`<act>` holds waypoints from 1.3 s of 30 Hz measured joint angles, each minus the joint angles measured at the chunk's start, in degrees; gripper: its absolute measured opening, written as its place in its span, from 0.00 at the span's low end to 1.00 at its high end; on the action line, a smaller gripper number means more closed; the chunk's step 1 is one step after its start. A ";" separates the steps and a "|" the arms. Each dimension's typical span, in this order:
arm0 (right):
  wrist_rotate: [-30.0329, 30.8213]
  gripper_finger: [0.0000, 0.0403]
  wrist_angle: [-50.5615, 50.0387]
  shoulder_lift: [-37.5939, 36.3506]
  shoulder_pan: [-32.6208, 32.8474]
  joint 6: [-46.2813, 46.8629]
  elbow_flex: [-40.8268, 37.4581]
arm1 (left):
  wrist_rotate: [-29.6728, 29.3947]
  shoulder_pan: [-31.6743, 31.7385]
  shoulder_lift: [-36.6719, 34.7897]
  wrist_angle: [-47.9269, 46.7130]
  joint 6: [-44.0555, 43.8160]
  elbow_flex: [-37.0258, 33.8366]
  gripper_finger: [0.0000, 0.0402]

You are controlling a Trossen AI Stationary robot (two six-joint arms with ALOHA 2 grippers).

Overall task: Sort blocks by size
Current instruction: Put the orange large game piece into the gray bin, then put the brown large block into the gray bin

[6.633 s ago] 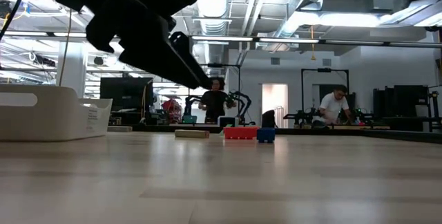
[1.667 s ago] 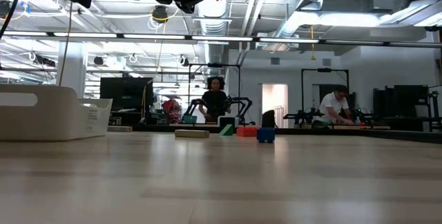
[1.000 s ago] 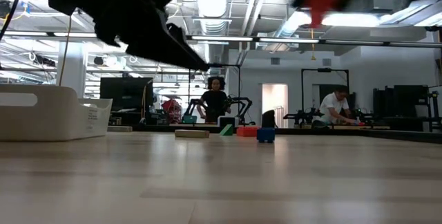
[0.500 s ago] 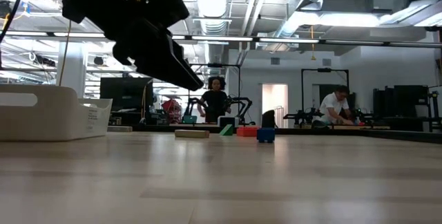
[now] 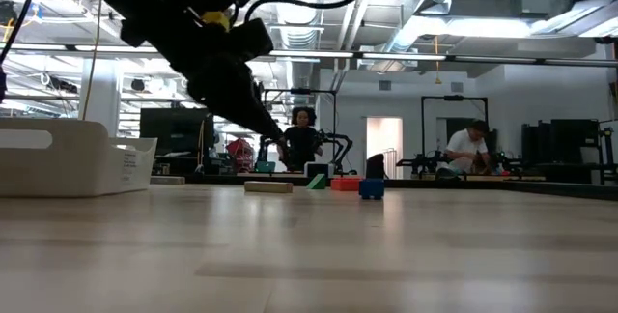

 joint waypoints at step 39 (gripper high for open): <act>28.30 0.43 24.74 0.88 -27.34 -71.01 -2.67 | 10.85 22.11 18.15 -15.91 23.73 15.18 0.71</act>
